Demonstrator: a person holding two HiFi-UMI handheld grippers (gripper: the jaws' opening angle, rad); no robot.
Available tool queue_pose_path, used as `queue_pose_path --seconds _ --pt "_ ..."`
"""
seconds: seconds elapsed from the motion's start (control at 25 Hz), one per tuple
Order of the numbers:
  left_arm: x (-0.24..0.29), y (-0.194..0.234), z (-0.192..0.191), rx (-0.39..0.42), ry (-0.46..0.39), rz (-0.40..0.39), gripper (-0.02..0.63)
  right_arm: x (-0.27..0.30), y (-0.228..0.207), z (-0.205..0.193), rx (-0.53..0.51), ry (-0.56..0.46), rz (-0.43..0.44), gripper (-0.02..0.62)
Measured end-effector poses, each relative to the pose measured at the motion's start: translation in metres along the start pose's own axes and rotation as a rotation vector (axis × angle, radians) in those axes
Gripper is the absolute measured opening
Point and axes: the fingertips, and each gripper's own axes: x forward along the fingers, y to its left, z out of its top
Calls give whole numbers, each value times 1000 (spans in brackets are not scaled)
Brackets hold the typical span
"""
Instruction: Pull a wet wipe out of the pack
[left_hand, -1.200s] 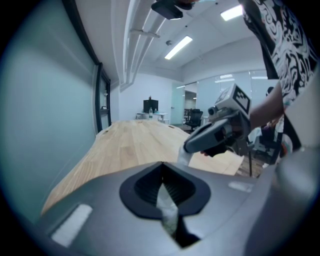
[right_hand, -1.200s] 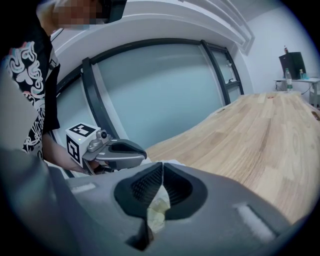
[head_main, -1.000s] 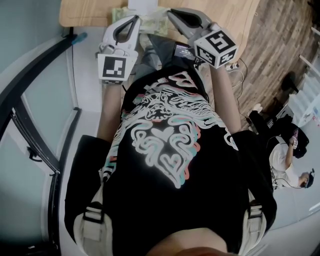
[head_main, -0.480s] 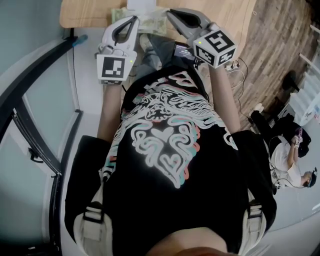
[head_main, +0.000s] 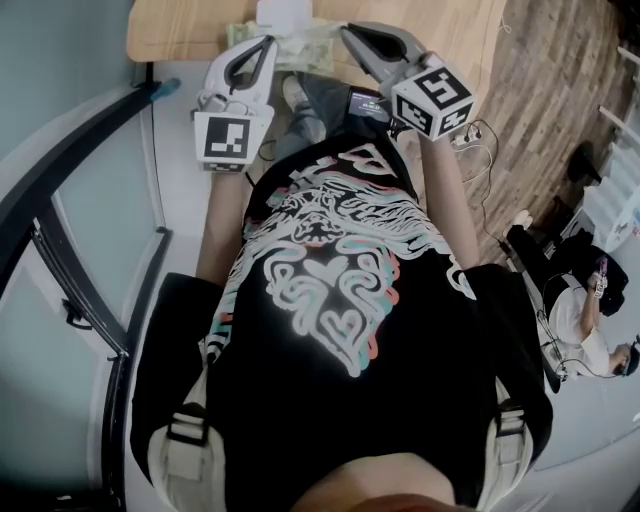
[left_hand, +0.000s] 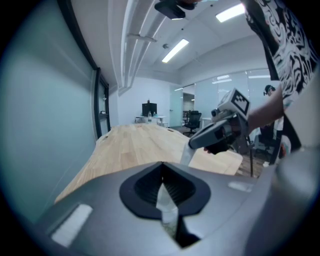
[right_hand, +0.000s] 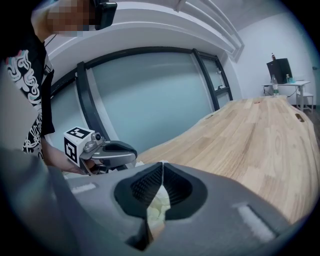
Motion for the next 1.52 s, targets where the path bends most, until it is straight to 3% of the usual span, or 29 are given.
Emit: queue_pose_path --seconds 0.96,1.52 --pt "-1 -13 19 67 -16 -52 -12 -47 -33 -17 78 -41 -163 8" --pt "-13 -15 21 67 -32 -52 -12 -61 -66 -57 222 31 -350 20"
